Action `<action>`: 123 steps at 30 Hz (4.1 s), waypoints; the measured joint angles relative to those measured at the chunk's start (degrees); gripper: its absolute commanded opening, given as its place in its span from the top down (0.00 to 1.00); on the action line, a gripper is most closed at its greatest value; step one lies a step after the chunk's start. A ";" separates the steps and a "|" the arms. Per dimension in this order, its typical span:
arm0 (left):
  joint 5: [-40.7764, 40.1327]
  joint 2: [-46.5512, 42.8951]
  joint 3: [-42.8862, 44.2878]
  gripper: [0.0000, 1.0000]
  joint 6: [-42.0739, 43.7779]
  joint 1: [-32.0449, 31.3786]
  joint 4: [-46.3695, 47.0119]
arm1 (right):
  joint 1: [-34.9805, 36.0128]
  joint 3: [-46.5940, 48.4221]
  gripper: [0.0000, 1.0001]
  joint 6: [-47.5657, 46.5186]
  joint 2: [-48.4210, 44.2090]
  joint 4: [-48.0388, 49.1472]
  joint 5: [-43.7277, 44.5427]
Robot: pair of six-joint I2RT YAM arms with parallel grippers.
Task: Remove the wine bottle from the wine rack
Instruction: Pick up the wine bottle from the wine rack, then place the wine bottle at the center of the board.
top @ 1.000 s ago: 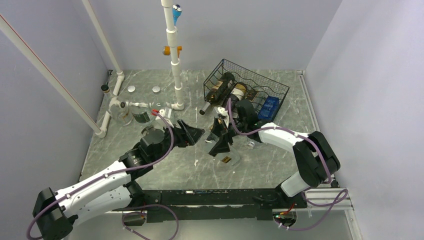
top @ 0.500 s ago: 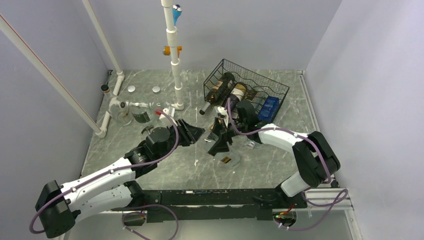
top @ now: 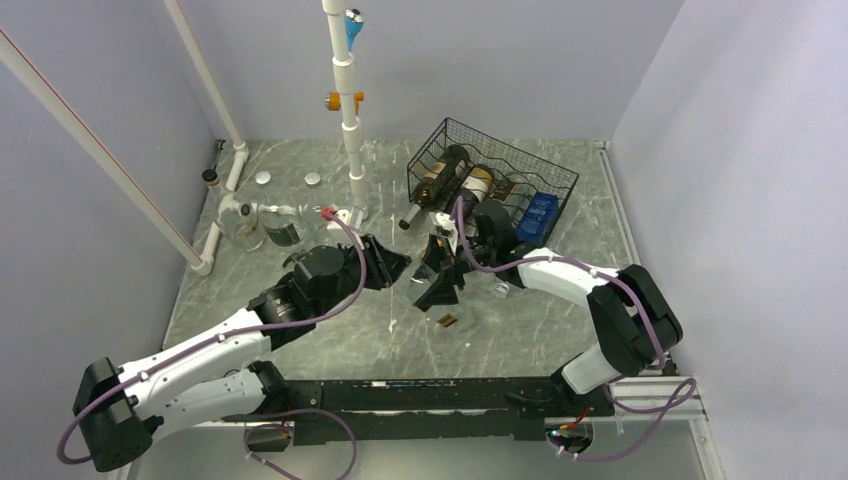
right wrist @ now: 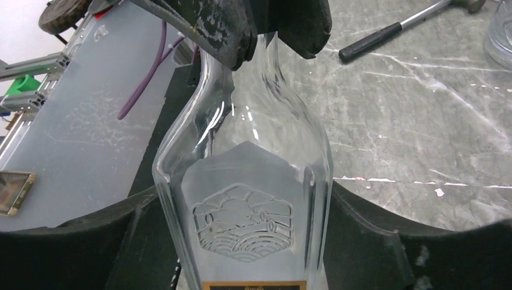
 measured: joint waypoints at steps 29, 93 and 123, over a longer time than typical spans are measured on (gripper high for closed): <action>-4.31 -2.86 15.67 1.00 29.40 7.91 -21.53 | -16.59 7.74 0.00 -23.21 -13.14 -28.26 -13.81; 4.94 28.28 31.87 0.44 42.03 27.02 -3.87 | -18.38 7.43 0.00 -29.57 -12.57 -32.57 -13.81; 15.61 9.73 28.83 0.01 32.52 27.06 -10.25 | -22.97 7.58 0.00 -39.58 -13.00 -42.64 -12.61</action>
